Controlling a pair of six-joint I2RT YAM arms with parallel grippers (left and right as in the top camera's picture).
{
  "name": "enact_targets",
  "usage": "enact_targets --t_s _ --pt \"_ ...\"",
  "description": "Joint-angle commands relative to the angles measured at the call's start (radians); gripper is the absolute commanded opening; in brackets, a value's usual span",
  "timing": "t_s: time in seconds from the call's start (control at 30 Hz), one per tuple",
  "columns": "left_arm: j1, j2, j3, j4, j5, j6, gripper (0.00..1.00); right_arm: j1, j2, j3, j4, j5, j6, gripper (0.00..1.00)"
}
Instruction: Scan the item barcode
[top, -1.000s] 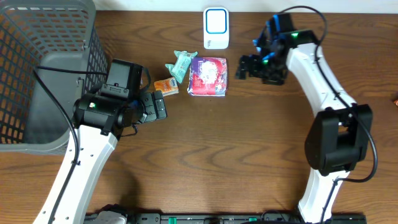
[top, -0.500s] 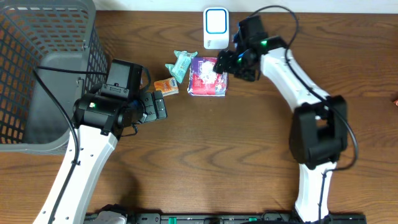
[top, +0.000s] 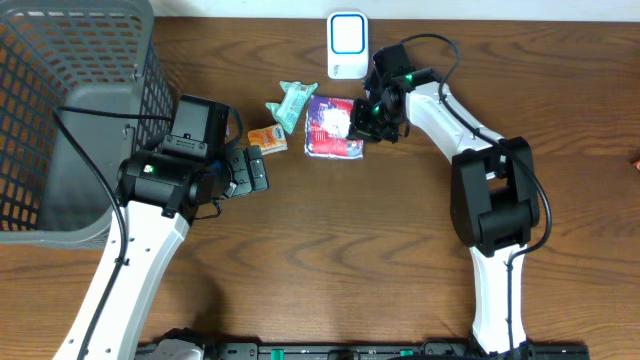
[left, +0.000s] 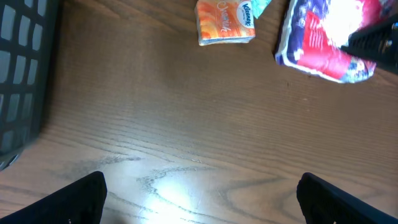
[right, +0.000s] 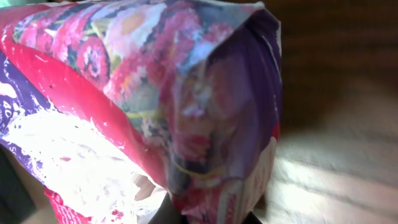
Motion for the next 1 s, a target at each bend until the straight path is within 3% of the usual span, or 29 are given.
enact_targets --t_s 0.0,0.23,0.47,0.67,0.97 --pt "0.000 0.002 -0.001 -0.002 -0.006 0.009 0.98 0.005 -0.074 -0.016 -0.049 0.071 -0.173 0.01" --pt "0.000 0.002 -0.001 -0.002 -0.006 0.009 0.98 0.035 -0.248 -0.016 -0.106 0.082 -0.509 0.01" --pt "0.000 0.002 -0.001 -0.002 -0.006 0.009 0.98 0.107 -0.296 -0.016 -0.160 0.354 -0.791 0.01" --pt "0.000 0.002 -0.001 -0.002 -0.006 0.009 0.98 0.137 -0.296 -0.016 -0.140 0.595 -0.813 0.01" --pt "0.000 0.002 -0.001 -0.002 -0.006 0.009 0.98 0.142 -0.296 -0.016 -0.107 0.602 -0.831 0.01"
